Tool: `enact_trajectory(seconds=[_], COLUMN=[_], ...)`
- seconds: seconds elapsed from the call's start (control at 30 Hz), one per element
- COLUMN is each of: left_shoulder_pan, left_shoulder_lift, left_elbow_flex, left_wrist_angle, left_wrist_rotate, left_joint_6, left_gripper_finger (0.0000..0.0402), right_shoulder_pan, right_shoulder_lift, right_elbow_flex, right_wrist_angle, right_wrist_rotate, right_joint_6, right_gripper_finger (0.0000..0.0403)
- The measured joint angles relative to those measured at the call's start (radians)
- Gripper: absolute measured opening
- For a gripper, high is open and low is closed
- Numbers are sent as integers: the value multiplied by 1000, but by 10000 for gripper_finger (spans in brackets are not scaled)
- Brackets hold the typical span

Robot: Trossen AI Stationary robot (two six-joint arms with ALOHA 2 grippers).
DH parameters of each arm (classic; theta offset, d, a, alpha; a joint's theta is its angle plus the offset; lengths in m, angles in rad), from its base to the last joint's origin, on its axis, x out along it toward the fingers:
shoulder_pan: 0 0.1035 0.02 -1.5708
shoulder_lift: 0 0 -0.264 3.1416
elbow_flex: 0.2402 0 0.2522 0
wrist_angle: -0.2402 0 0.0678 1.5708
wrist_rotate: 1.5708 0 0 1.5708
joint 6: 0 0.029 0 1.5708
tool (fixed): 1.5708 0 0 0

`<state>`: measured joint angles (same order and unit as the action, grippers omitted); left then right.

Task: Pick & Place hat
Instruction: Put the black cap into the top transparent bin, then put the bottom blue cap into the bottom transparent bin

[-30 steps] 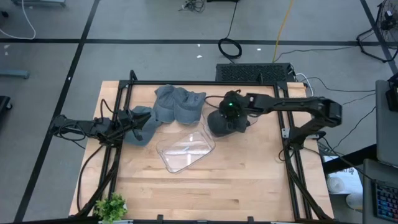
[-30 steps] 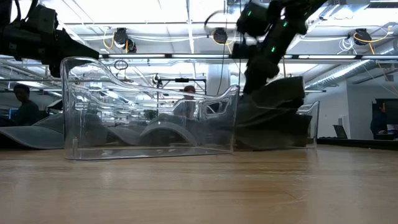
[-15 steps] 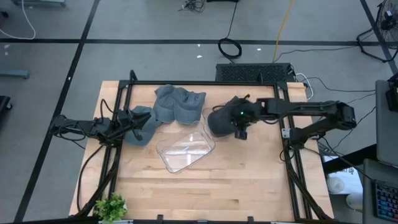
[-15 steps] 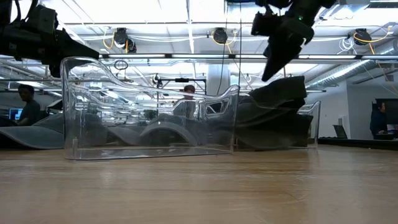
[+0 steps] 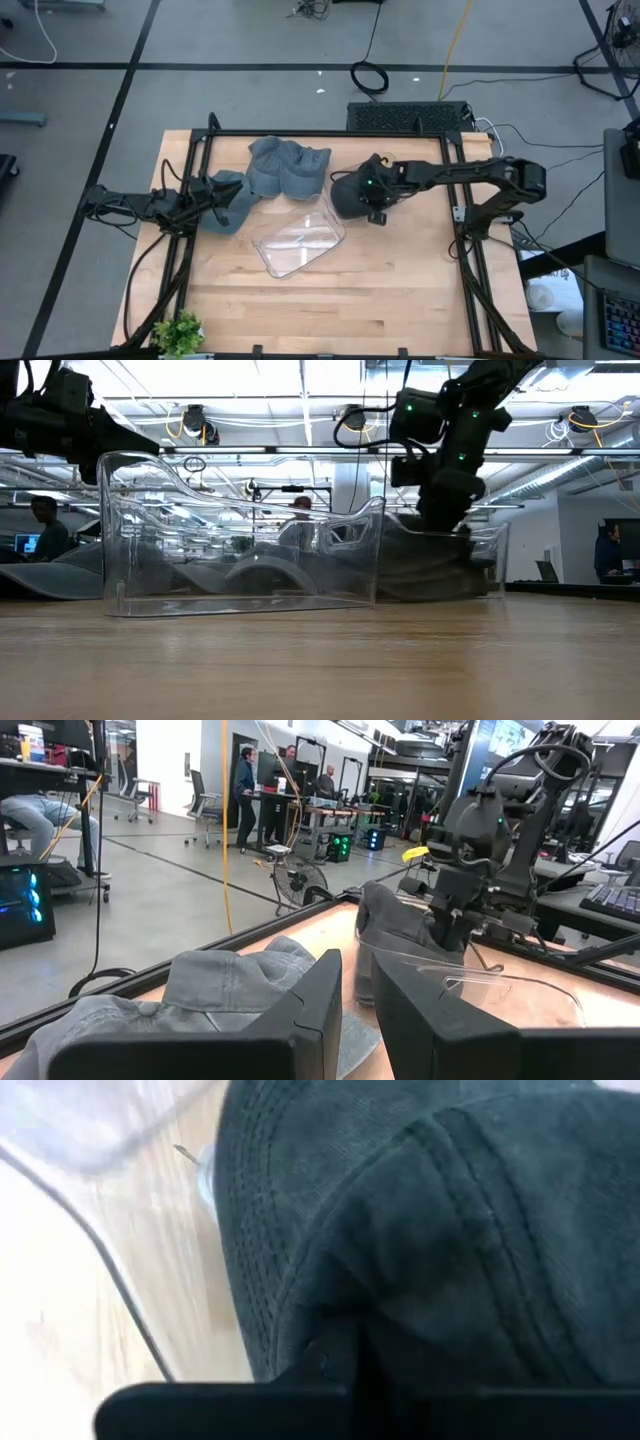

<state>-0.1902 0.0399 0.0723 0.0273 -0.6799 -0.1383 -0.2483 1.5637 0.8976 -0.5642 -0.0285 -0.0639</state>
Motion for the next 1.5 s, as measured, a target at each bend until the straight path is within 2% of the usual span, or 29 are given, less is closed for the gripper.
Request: enact_trajectory(seconds=[0.3,0.53,0.9,0.97,1.07,1.2,1.33,1.5], left_shoulder_pan=[0,0,0,0,0,0,0,0], left_shoulder_lift=[0,0,0,0,0,0,0,0], left_elbow_flex=[0,0,0,0,0,0,0,0], left_wrist_angle=[0,0,0,0,0,0,0,0], left_wrist_rotate=[0,0,0,0,0,0,0,0], left_joint_6=[0,0,0,0,0,0,0,0], left_gripper_finger=[67,67,67,67,67,67,67,67], right_shoulder_pan=[-12,-11,1,10,25,43,41,41], right_shoulder_lift=[-49,-223,-455,-485,-535,-633,-768,-956], right_elbow_flex=[-11,-19,-16,-16,-23,-139,-326,-505], right_wrist_angle=[40,21,120,155,239,420,627,768], right_wrist_rotate=[-2,-1,-3,-51,-185,-290,-289,-285], right_joint_6=[25,53,80,80,58,30,34,56], right_gripper_finger=[0,0,0,0,0,0,0,0])
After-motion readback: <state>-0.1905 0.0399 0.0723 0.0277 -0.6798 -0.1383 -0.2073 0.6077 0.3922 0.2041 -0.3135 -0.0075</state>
